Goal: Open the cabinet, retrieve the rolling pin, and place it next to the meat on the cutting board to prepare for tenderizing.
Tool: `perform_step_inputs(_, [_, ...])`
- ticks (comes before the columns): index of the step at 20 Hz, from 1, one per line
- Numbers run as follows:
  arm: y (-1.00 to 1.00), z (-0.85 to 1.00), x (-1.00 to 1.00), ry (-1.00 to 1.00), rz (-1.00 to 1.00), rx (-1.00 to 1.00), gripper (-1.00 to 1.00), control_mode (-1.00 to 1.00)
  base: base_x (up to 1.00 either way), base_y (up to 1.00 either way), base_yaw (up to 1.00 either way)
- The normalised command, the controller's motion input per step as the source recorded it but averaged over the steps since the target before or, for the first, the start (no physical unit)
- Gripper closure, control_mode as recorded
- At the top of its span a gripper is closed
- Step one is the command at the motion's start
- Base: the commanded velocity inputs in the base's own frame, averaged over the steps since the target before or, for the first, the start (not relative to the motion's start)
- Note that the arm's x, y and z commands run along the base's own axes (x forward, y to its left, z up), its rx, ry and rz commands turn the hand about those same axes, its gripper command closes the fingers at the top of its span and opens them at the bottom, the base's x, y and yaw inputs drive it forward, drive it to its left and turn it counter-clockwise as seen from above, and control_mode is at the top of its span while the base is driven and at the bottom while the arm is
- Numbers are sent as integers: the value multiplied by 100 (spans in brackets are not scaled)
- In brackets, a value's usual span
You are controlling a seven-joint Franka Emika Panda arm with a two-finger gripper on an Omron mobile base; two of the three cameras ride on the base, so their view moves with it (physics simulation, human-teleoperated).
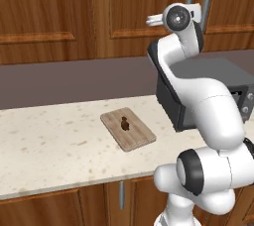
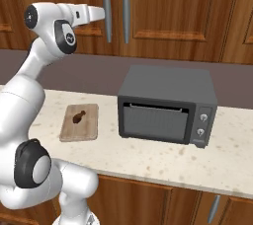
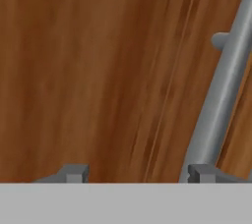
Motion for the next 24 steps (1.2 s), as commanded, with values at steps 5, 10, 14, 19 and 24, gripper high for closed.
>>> perform_step_inputs(5, [0,0,25,0,-1,0,-100,-100,0,0,0])
perform_step_inputs(10, [0,0,13,0,0,0,-100,-100,0,0,0])
perform_step_inputs(14, [0,0,0,0,0,0,-100,-100,0,0,0])
perform_step_inputs(19, [0,0,0,-3,0,0,-100,-100,0,0,0])
perform_step_inputs(24, [0,0,1,-1,0,0,-100,-100,0,0,0])
